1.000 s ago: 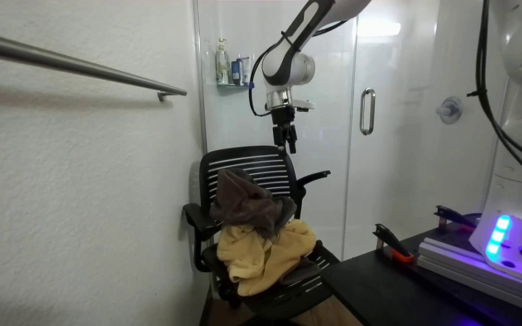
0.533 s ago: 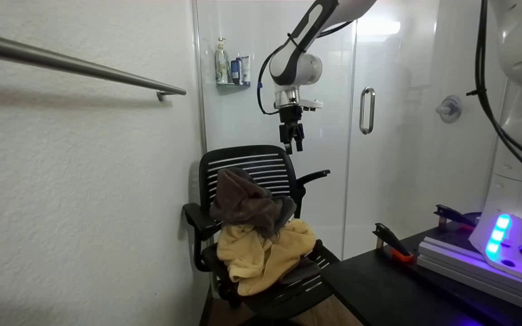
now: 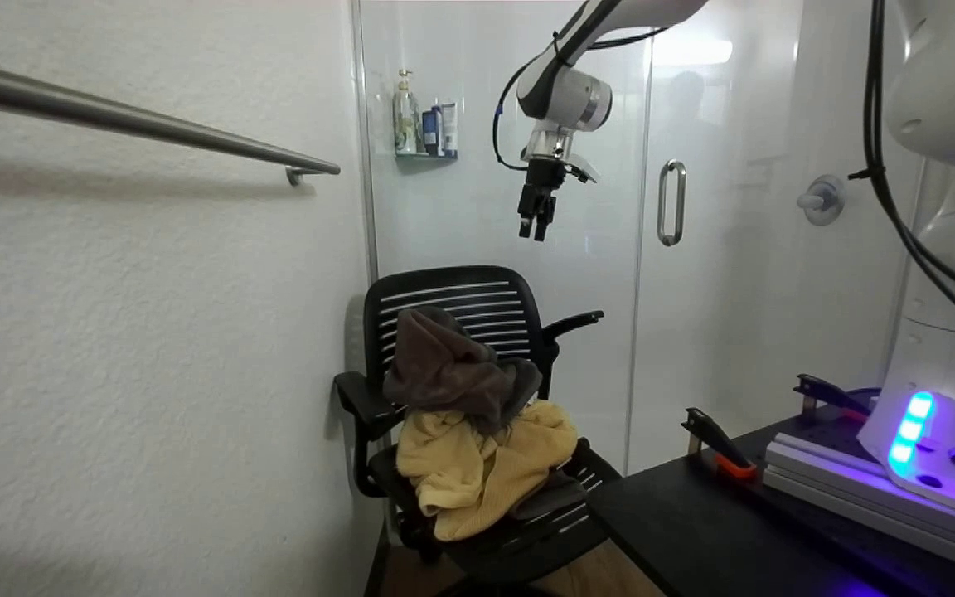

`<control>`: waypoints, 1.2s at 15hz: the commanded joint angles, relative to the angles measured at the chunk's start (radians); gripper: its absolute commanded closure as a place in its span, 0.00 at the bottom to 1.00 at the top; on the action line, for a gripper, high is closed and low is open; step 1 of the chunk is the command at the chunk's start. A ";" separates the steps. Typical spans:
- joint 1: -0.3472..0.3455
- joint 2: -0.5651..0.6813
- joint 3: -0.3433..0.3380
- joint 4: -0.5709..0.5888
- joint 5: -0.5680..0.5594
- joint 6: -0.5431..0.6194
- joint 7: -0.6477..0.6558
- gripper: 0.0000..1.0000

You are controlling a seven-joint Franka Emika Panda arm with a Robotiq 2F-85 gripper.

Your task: Hang the dark towel on the back of the chair

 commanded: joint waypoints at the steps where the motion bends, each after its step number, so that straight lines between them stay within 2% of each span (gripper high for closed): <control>1: 0.019 0.134 0.017 0.245 -0.015 -0.256 -0.074 0.00; 3: 0.015 0.169 0.002 0.361 0.004 -0.376 -0.059 0.00; 4: 0.032 0.098 0.002 0.222 0.001 -0.275 -0.045 0.00; 6: 0.027 0.136 -0.003 0.307 0.001 -0.337 -0.045 0.00; 8: 0.014 0.159 0.000 0.332 0.026 -0.330 -0.051 0.00; 11: 0.032 0.351 0.039 0.552 0.060 -0.455 -0.106 0.00; 14: 0.058 0.469 0.074 0.690 0.069 -0.595 -0.135 0.00; 16: 0.095 0.547 0.077 0.789 0.060 -0.678 -0.084 0.00; 18: 0.137 0.609 0.077 0.889 0.068 -0.765 0.020 0.00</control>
